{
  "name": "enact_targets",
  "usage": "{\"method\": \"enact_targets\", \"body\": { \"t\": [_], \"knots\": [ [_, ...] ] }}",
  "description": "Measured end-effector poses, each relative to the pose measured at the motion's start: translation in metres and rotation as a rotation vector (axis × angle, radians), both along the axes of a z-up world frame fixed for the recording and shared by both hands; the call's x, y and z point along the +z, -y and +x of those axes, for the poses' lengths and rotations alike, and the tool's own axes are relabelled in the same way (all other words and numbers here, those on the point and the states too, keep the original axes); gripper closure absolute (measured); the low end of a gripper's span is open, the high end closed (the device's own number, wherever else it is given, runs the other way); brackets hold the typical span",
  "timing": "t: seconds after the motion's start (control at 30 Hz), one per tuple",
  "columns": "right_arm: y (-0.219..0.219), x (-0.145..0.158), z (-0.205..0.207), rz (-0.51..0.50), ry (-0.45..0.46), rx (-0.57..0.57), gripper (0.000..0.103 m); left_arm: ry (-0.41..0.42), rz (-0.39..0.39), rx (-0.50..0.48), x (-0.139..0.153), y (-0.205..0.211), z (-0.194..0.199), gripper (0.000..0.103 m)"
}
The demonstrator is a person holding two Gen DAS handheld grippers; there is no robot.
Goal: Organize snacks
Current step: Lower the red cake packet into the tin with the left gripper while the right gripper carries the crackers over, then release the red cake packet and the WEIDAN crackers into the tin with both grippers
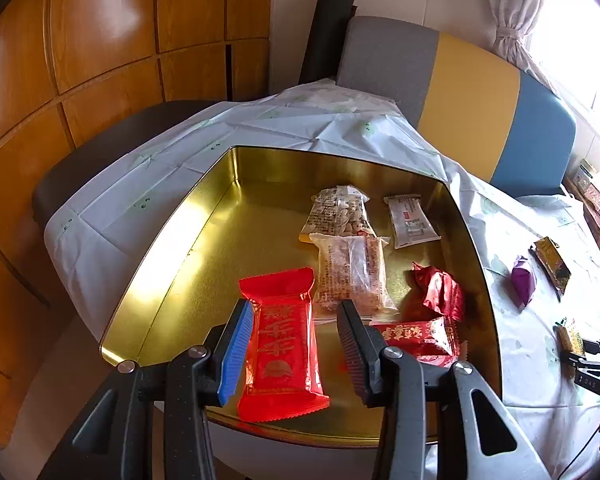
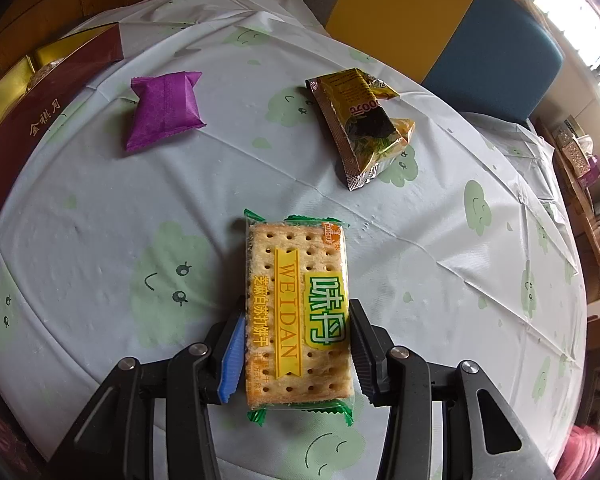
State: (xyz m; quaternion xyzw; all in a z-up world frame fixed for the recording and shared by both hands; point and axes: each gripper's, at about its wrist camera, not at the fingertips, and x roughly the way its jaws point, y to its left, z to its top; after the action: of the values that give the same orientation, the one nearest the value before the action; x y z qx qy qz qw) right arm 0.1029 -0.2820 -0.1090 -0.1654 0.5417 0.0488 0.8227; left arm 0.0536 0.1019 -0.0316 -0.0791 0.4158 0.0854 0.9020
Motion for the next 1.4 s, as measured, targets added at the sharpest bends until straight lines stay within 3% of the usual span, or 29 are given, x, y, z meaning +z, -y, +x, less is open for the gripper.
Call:
{"method": "enact_targets", "body": {
  "t": [0.3,0.57,1.0,1.27,1.4],
  "knots": [
    [0.012,0.009,0.007,0.085,-0.048,-0.055,0.057,0.029,0.008,-0.018,0.007,0.000,-0.006,0.059],
    [-0.002,0.050,0.007,0.190,0.041,-0.055,0.056,0.026,-0.013,-0.007,0.006,-0.006,-0.006,0.059],
    [-0.168,0.115,-0.002,0.339,0.147,0.300,0.056,0.037,-0.018,0.020,0.008,-0.020,-0.010,0.059],
    [-0.260,0.105,-0.011,0.347,0.137,0.511,0.056,0.040,-0.017,0.067,0.006,-0.037,-0.013,0.059],
    [-0.287,0.083,-0.005,0.340,0.066,0.562,0.056,0.036,-0.018,0.092,0.004,-0.046,-0.014,0.059]
  ]
}}
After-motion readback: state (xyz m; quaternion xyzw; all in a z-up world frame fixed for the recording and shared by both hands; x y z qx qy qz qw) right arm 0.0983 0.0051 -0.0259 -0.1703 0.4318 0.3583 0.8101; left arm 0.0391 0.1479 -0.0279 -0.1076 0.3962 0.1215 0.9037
